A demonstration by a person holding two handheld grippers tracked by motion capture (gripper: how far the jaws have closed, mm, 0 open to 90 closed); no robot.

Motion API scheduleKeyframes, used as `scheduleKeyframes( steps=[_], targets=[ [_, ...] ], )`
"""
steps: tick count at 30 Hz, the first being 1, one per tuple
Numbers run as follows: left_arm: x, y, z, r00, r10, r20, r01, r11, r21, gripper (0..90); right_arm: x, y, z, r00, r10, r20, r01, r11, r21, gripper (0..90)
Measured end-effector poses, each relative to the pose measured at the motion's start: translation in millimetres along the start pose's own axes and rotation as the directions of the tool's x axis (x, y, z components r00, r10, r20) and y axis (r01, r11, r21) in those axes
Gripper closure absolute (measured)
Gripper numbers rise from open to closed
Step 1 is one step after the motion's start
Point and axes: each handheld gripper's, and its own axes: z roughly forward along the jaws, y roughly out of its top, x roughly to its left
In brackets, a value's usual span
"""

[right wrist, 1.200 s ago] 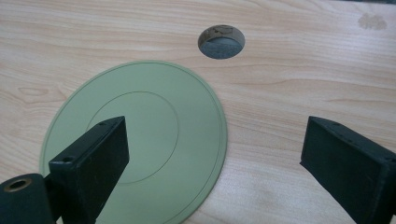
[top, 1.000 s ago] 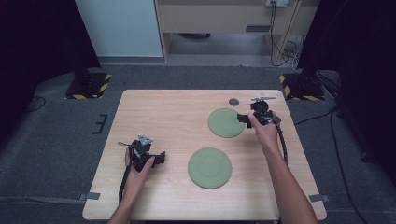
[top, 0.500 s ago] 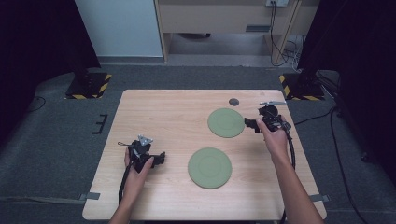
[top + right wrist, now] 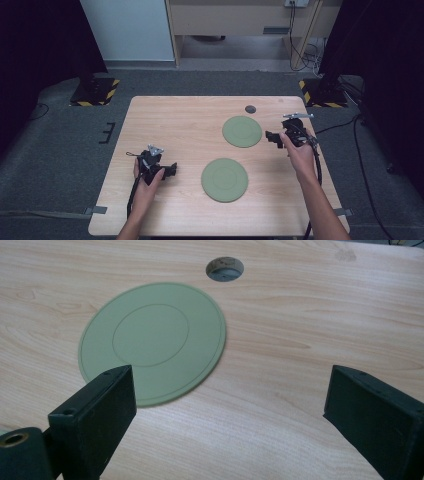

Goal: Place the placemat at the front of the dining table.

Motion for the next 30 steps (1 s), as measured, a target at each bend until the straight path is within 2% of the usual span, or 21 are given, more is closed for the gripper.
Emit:
scheduleKeyframes(
  steps=[13, 21, 30],
  targets=[
    [0.0, 0.0, 0.0, 1.0000, 0.000, 0.000, 0.000, 1.0000, 0.000, 0.0, -2.1, -17.0, -0.2, 0.9998, -0.017, -0.006, 0.018, 0.9995, 0.027, 6.2],
    [0.0, 0.0, 0.0, 1.0000, 0.000, 0.000, 0.000, 1.0000, 0.000, 0.0, 3.5, -29.4, -6.4, 0.9991, -0.026, -0.033, 0.027, 0.9991, 0.033, 6.1],
    [0.0, 0.0, 0.0, 1.0000, 0.000, 0.000, 0.000, 1.0000, 0.000, 0.0, 10.4, -42.7, -16.8, 0.9966, -0.059, -0.057, 0.060, 0.9979, 0.025, 6.0]
  ],
)
